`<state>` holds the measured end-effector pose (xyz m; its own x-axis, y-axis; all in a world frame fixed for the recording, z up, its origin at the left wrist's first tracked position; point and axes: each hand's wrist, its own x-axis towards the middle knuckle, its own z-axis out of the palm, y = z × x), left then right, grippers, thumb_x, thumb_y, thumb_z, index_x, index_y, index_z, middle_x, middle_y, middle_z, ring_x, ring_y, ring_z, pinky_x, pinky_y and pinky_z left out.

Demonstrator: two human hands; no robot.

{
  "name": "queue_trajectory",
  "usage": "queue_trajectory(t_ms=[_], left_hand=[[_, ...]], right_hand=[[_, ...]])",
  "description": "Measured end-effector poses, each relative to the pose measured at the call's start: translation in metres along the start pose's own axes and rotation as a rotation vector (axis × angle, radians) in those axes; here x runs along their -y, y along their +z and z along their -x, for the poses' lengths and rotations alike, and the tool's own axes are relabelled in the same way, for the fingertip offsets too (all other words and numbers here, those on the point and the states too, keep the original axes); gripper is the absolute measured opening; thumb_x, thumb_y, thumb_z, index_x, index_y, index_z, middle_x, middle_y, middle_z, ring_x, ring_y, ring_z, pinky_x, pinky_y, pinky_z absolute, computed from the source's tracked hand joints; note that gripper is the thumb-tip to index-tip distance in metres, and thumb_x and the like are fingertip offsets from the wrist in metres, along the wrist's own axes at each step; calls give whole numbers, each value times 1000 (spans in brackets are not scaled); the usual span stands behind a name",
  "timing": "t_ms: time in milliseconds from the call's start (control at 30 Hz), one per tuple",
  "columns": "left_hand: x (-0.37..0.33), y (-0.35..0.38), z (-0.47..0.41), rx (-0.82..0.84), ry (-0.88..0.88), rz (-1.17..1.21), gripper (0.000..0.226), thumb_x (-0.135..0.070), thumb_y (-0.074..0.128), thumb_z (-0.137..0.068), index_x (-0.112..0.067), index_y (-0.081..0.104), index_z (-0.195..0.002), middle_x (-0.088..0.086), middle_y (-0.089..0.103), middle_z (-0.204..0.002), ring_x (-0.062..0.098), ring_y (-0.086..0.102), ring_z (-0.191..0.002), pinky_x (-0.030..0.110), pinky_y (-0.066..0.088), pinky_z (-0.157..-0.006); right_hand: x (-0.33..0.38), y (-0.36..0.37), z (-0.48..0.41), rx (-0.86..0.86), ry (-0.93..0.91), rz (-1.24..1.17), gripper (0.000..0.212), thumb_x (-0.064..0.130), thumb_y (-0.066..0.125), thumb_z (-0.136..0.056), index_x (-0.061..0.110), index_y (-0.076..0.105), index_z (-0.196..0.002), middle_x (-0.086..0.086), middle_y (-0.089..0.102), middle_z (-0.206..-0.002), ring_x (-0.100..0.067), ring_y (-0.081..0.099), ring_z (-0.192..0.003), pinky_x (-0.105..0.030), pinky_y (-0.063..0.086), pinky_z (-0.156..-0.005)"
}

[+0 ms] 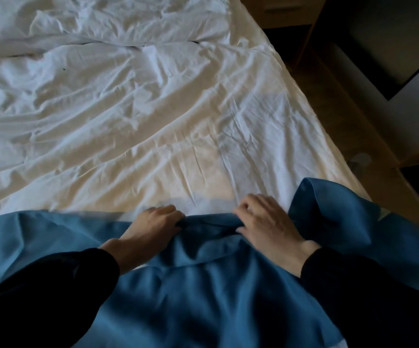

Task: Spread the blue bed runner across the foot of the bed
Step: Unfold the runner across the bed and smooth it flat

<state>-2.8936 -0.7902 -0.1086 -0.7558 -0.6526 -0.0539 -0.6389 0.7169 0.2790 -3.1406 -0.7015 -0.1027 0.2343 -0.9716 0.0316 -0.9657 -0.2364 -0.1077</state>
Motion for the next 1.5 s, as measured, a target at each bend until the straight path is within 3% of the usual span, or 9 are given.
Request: queue_trajectory(t_ms=[67, 333, 500, 633, 900, 1067, 1233, 1367, 1500], left_hand=[[5, -8, -7, -74, -45, 16, 20, -33, 50, -78, -21, 66, -85, -1, 63, -79, 25, 64, -70, 30, 48, -60], [17, -24, -35, -112, -215, -24, 28, -43, 44, -93, -16, 50, -91, 5, 66, -85, 28, 60, -77, 31, 34, -62], [35, -28, -73, -237, -348, -82, 26, -37, 42, -95, -13, 52, -94, 12, 63, -90, 32, 54, -83, 39, 36, -76], [31, -20, -89, -154, -425, -253, 40, -33, 48, -91, -11, 47, -124, 16, 51, -121, 36, 43, -111, 44, 27, -96], [-35, 9, -71, -108, -74, -113, 47, -27, 47, -79, -11, 53, -123, 17, 55, -122, 37, 51, -111, 46, 40, -93], [-100, 35, -62, -63, 23, 30, 46, -34, 43, -75, -15, 58, -114, 11, 58, -115, 33, 54, -103, 40, 38, -88], [-179, 56, -56, -22, 162, 37, 49, -40, 46, -72, -16, 53, -114, 11, 56, -117, 32, 51, -105, 40, 40, -90], [-241, 62, -63, -16, 148, 19, 59, -50, 49, -68, -14, 55, -115, 15, 56, -115, 35, 54, -101, 38, 33, -88], [-295, 62, -76, -88, 33, 21, 60, -53, 50, -70, -14, 56, -115, 15, 53, -115, 34, 53, -103, 40, 39, -88]], right_hand=[[9, 0, 0, 105, -97, 50, 35, 34, 78, -69, 12, 62, -92, -5, 56, -89, -23, 53, -82, -34, 44, -72], [-12, -13, -24, 592, 269, -108, 11, 25, 50, -95, 14, 48, -96, -9, 58, -105, -28, 57, -91, -35, 41, -77], [-53, -37, -81, 243, 426, -29, 9, 26, 48, -97, 18, 49, -98, -9, 63, -99, -28, 57, -82, -33, 34, -70], [-56, -37, -104, -69, 433, 187, 26, 40, 55, -92, 16, 51, -101, -7, 57, -98, -29, 52, -91, -38, 30, -76], [-36, -14, -32, -46, 340, 115, 35, 29, 73, -76, 9, 61, -102, -16, 55, -109, -35, 55, -91, -42, 40, -78], [-58, -20, 48, -113, 366, 184, 34, 26, 61, -80, 9, 59, -110, -20, 53, -119, -37, 50, -110, -48, 35, -88], [-113, -34, 116, -142, 578, 221, 40, 33, 40, -91, 12, 55, -122, -20, 51, -129, -35, 45, -122, -53, 26, -98], [-159, -34, 169, 204, 894, -31, 53, 45, 42, -95, 16, 33, -138, -12, 45, -137, -32, 42, -124, -51, 23, -101], [-175, -28, 214, 215, 819, -195, 20, 34, 60, -86, 19, 55, -98, -7, 64, -102, -32, 60, -98, -43, 44, -83]])
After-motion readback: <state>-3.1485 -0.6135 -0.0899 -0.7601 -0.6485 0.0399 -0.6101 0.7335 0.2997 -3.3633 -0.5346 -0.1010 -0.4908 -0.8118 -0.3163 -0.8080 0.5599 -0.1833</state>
